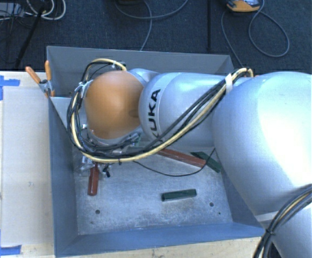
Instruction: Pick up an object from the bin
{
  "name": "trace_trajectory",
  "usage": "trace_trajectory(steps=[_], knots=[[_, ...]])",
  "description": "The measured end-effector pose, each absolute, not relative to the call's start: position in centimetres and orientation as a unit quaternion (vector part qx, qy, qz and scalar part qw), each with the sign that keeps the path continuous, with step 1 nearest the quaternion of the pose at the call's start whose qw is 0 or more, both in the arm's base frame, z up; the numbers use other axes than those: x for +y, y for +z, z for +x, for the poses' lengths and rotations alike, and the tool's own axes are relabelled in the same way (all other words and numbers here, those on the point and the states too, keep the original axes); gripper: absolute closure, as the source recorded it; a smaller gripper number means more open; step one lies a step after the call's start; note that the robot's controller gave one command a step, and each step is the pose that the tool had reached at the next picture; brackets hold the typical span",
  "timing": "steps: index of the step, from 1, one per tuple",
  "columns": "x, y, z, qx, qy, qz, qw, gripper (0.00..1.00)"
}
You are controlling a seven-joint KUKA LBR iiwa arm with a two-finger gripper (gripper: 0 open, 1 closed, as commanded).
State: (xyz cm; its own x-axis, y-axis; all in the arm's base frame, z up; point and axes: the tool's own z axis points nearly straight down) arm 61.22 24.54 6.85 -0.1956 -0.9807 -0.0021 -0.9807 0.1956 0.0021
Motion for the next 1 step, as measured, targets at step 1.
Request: trace_trajectory(steps=[1], knots=[[24.72,15.89,61.38,0.775,-0.001,-0.632,0.005,1.0]])
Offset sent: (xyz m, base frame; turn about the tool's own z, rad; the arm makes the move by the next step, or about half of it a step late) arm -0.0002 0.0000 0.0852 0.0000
